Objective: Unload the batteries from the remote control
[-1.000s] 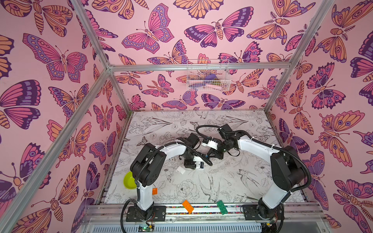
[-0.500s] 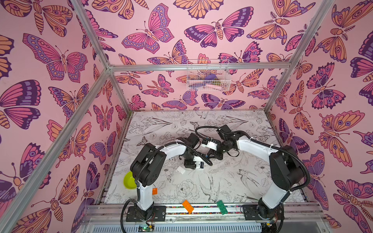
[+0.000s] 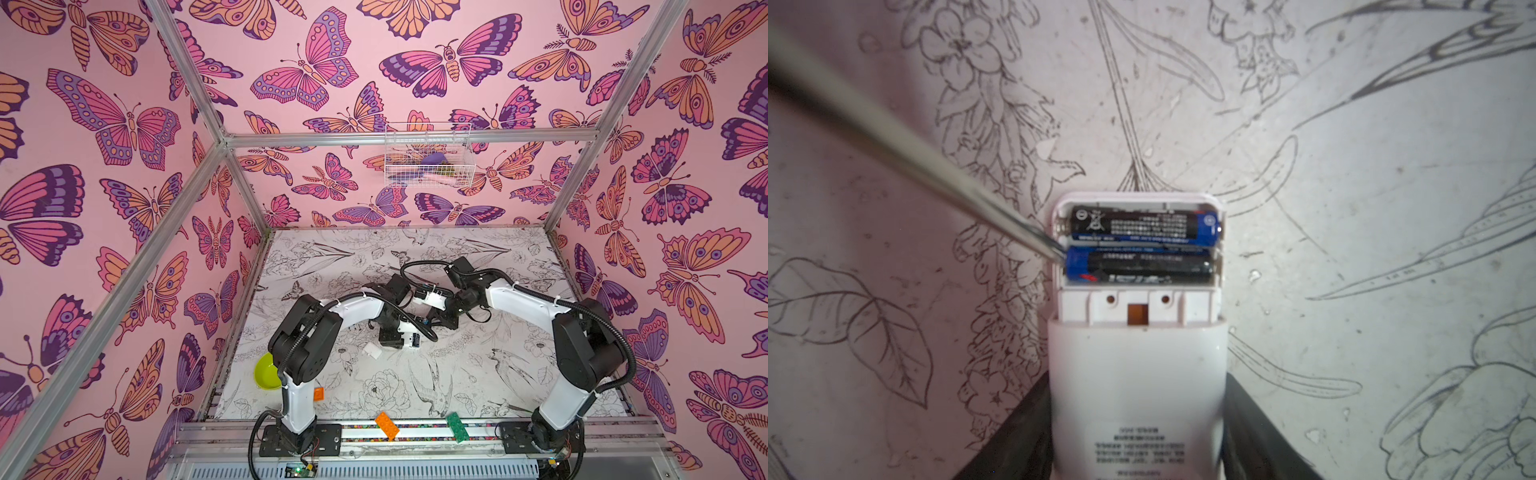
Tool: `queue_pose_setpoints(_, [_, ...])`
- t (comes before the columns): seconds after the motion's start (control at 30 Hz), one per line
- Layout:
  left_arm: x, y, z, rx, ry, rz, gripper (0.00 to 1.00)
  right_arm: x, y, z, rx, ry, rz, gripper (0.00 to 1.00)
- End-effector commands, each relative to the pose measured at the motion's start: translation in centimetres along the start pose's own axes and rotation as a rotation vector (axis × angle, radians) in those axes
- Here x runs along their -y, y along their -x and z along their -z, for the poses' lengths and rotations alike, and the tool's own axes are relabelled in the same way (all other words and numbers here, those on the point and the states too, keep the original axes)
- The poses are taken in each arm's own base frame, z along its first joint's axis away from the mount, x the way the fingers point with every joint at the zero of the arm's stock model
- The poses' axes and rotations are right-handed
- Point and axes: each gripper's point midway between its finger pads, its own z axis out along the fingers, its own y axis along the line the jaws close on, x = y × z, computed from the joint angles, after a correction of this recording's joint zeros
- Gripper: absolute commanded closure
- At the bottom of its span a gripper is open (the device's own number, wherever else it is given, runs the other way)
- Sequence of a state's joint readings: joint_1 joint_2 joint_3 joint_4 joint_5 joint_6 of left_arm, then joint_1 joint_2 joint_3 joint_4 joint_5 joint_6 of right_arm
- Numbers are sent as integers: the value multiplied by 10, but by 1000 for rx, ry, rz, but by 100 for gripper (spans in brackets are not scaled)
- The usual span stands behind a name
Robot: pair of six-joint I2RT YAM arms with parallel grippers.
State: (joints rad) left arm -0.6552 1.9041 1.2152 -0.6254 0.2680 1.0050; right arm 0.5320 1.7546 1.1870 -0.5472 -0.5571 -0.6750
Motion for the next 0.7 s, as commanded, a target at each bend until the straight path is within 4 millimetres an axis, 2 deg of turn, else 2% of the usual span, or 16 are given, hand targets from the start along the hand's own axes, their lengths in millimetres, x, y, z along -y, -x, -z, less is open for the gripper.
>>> queue_pose_setpoints(0.0, [18, -7, -17, -31, -85, 20, 40, -16, -13, -8, -69, 88, 2, 100])
queue_pose_setpoints(0.13, [18, -7, -16, -27, -85, 10, 40, -30, -3, -5, -39, 191, -22, 100])
queue_pose_setpoints(0.3, [19, -7, -15, -27, -84, 14, 40, -34, 9, 0, 2, 262, -52, 100])
queue_pose_setpoints(0.67, [19, -8, -17, -34, -87, 14, 40, -31, 15, 9, 34, 282, -82, 100])
